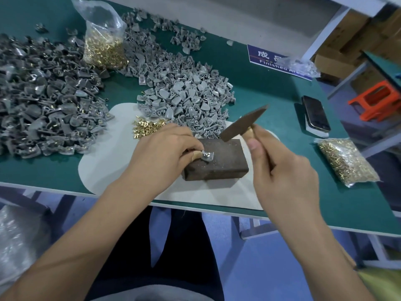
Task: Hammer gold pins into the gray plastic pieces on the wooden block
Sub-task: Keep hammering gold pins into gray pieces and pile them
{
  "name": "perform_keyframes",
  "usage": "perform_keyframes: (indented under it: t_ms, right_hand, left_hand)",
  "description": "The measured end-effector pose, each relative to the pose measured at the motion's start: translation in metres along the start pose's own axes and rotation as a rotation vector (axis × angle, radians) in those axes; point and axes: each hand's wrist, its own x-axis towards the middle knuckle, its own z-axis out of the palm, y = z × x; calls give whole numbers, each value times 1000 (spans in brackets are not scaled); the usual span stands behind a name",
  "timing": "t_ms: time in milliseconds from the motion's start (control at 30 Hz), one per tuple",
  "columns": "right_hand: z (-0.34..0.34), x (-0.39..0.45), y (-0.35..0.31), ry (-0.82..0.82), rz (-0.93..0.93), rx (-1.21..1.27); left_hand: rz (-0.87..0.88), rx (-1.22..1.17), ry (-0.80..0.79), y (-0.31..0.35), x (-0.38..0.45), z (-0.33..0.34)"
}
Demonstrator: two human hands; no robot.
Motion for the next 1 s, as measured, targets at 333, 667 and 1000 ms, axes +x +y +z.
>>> perform_keyframes:
  t_ms: [333,667,1000]
  right_hand:
    - [7,-7,-4,-21,-41,74]
    - [12,-6,7,-197,99,-33]
    - [39,1,67,-182,366,-280]
  left_hand:
    - [14,21,0,-1,-1,-2]
    - [9,3,-22,0,0,-3]
    - [-27,-19,-53,1,1,-2]
